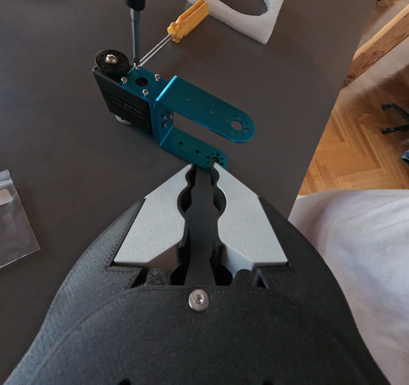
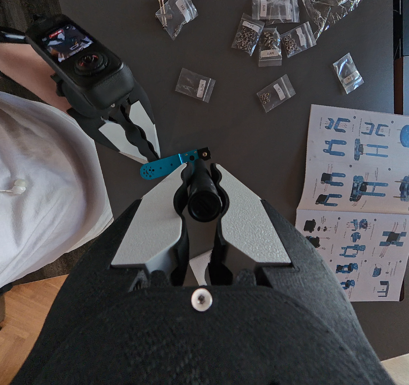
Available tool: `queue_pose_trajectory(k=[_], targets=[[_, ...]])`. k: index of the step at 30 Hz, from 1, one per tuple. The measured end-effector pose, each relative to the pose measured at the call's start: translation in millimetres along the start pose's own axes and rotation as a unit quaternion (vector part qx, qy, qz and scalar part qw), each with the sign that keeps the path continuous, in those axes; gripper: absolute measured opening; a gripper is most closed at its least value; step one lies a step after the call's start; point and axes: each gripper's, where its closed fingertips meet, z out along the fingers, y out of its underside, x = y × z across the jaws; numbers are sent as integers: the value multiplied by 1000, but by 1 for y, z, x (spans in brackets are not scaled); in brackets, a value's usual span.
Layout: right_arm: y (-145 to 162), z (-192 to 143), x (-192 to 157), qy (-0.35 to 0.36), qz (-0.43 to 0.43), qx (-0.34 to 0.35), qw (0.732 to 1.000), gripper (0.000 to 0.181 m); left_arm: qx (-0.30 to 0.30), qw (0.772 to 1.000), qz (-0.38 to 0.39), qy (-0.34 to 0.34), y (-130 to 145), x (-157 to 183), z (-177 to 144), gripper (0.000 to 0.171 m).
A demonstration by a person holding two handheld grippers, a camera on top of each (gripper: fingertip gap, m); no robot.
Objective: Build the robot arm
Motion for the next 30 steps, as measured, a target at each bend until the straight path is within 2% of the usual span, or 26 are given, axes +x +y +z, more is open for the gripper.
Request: queue_pose_trajectory(k=[3, 6, 7, 9, 12, 14, 16, 21, 30], targets=[[0, 0, 0, 0, -4, 1, 1000, 19, -7, 1000, 13, 13, 0, -7, -12, 30], [0, 0, -1, 0, -9, 0, 1000, 19, 16, 996, 78, 28, -18, -21, -32, 58], [0, 0, -1, 0, -11, 0, 1000, 19, 23, 993, 114, 31, -27, -27, -39, 62], [-2, 1, -2, 0, -16, 0, 1000, 19, 46, 977, 209, 28, -48, -41, -46, 68], [-4, 1, -3, -1, -25, -4, 1000, 19, 28, 939, 336, 72, -64, -49, -39, 74], [-5, 2, -4, -1, -26, -7, 1000, 19, -5, 927, 353, 129, -71, -46, -30, 74], [-5, 2, -4, -1, -28, -10, 1000, 19, -34, 913, 373, 164, -77, -43, -23, 83], [-6, 2, -3, -4, -18, -11, 1000, 19, -119, 862, 452, 194, -63, -41, -9, 83], [-7, 3, -2, -5, -11, -8, 1000, 19, -116, 862, 410, 274, -54, -31, -1, 71]])
